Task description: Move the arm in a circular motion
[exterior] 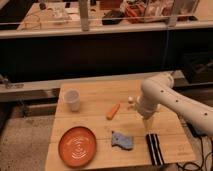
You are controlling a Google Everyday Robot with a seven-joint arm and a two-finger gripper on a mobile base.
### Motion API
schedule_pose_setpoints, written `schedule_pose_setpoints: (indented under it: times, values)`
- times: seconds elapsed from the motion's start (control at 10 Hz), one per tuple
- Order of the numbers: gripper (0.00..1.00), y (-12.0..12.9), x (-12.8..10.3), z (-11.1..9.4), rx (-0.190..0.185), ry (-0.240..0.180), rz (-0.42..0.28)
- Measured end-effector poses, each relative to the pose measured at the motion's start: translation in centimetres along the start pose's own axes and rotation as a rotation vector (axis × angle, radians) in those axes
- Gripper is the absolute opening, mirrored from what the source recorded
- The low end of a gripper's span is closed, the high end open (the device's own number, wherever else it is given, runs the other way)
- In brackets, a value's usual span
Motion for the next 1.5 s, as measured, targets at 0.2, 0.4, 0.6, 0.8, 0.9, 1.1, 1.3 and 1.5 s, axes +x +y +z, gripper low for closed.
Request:
schedule_pose_setpoints:
  times: [0.2,0.4,0.6,0.8,0.9,1.1,1.3,1.5]
  values:
    - [0.8,-0.4,-4.4,0.4,-0.008,-0.011,-0.086]
    - [0.8,-1.1,-9.1,1.1,-0.024,-0.03,-0.185]
    - [0.8,-2.2,-13.2,2.0,-0.045,-0.065,-0.289]
    - [0.8,-3.9,-13.6,2.1,-0.039,-0.079,-0.311]
    - [0.8,-4.6,-13.1,1.9,-0.03,-0.085,-0.314]
    - [0.8,-6.1,-13.1,1.9,-0.005,-0.093,-0.32]
    - [0.8,-7.9,-13.1,1.9,0.021,-0.095,-0.322]
    - [0.8,-9.9,-13.3,2.2,0.038,-0.084,-0.324]
